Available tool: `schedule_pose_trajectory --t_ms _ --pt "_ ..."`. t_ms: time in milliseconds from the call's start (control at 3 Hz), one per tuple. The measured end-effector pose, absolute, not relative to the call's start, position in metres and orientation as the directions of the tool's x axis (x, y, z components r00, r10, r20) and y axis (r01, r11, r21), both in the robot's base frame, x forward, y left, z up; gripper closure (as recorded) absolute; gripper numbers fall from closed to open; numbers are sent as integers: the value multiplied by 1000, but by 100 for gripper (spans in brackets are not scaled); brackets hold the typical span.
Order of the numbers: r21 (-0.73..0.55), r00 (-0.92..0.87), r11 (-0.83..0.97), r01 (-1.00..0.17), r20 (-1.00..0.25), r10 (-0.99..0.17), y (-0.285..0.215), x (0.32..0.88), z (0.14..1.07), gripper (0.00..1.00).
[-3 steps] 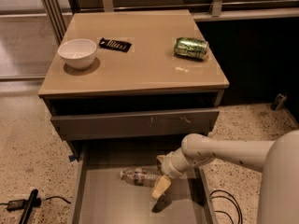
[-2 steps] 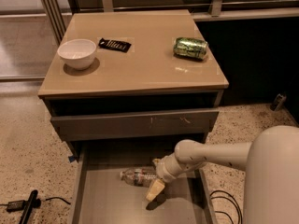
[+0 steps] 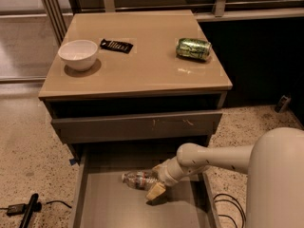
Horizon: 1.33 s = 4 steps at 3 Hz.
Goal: Pick water bottle from middle drawer and place on counter
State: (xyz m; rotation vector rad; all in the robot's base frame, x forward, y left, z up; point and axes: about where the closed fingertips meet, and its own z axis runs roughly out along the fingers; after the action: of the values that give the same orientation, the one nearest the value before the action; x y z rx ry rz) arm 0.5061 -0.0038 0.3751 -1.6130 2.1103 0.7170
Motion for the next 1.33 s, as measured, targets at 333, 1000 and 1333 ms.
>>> schedule_pose_trajectory --t_ms 333,1000,1333 --pt "162 -263 208 -965 -586 -766 -4 506 375 50" --pt "162 -263 208 -965 -586 -766 -4 506 375 96" --pt "162 -263 208 -965 -586 -766 -4 506 375 100"
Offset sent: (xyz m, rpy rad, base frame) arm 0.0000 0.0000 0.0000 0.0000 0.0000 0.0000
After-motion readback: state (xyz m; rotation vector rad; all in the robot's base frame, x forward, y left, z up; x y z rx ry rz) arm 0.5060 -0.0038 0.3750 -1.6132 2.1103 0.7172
